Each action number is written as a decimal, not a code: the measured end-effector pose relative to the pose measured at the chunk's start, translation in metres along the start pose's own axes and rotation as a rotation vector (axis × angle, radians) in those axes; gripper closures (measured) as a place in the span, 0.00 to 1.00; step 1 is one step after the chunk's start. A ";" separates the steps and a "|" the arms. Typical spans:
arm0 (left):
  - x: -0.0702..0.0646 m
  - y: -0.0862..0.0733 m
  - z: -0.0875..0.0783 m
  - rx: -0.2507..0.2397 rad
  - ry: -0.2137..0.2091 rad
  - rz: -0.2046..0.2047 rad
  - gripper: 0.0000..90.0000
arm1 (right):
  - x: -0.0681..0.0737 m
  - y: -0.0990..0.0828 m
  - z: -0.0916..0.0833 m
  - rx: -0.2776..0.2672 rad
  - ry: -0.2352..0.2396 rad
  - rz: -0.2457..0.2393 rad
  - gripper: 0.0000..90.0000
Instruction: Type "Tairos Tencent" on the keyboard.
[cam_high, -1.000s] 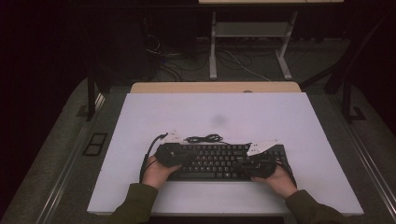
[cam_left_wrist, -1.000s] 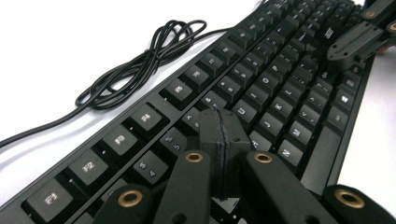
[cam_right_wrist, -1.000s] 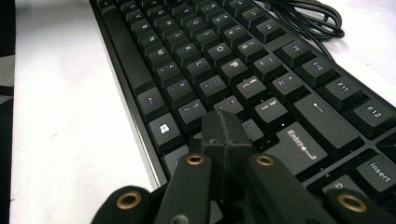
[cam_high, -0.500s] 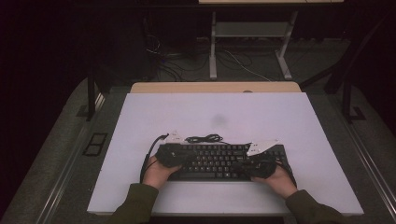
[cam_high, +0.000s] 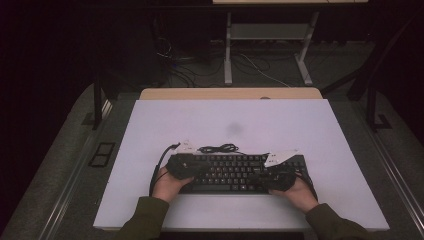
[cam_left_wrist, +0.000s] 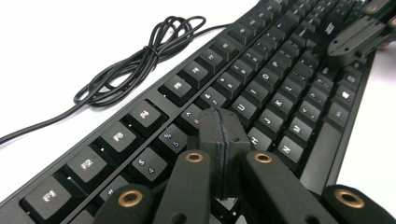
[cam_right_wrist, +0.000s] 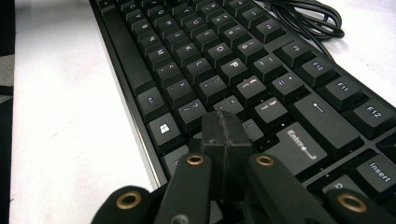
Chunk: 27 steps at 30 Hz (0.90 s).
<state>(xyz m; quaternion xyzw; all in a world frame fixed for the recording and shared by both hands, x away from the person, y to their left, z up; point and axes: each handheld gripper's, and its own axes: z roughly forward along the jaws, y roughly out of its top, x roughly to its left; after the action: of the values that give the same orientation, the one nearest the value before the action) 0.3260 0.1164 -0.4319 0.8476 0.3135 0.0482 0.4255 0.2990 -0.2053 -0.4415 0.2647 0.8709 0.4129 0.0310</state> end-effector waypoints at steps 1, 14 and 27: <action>0.000 0.000 -0.001 -0.004 -0.001 -0.004 0.99 | 0.000 0.000 0.000 0.000 0.000 -0.001 0.99; 0.002 -0.008 -0.019 -0.050 -0.004 0.023 0.68 | 0.000 0.000 0.000 -0.001 0.000 0.001 0.99; 0.005 -0.024 -0.030 -0.086 -0.013 0.030 0.30 | 0.000 0.000 0.000 -0.001 0.000 0.002 0.99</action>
<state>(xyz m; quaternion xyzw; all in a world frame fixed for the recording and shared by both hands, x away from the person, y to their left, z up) 0.3074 0.1505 -0.4320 0.8334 0.2958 0.0626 0.4627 0.2990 -0.2054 -0.4416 0.2657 0.8703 0.4135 0.0309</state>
